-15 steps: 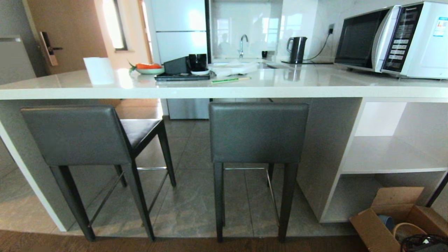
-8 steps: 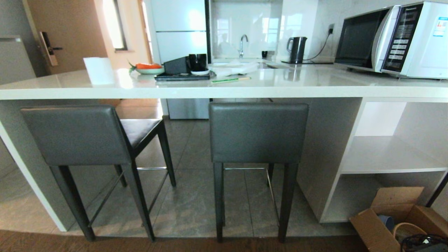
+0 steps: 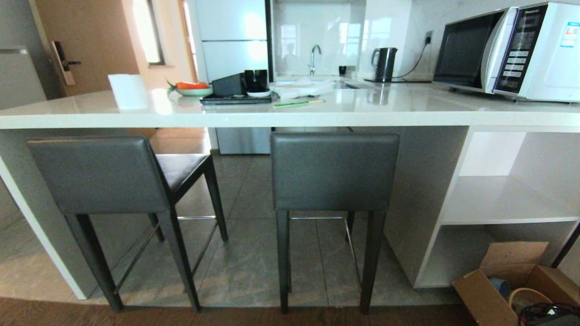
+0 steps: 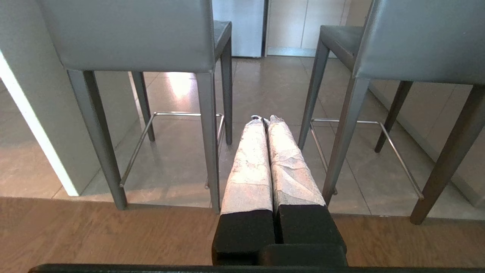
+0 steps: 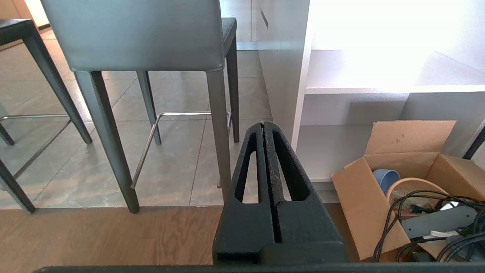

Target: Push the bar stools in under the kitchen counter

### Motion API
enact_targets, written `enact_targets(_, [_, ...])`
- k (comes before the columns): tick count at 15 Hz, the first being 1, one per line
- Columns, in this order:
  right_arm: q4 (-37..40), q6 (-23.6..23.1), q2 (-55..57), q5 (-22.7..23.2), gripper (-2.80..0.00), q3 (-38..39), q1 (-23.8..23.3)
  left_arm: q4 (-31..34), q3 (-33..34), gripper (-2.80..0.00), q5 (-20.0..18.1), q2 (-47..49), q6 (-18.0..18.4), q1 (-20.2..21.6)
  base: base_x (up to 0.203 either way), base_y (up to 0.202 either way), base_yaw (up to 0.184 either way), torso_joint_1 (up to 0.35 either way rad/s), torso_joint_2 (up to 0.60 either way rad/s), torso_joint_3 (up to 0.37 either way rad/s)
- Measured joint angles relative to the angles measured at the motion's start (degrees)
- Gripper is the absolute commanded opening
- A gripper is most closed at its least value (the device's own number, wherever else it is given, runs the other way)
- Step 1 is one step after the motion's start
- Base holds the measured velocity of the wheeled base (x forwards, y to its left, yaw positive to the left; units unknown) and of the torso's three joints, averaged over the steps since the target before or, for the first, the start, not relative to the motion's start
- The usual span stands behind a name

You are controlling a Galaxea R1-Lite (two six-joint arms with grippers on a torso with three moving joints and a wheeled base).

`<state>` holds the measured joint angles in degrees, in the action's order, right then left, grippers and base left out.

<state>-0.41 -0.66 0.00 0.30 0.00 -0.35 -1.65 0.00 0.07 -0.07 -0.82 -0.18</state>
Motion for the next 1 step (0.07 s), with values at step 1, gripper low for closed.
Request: enact_targets(1, [0.0,0.1,0.0,0.0,-2.80,0.0,0.0,0.0,0.0,-2.80,0.0,0.0,0.0,0.0,0.000,0.000,0.000,0.000,0.00,0.000])
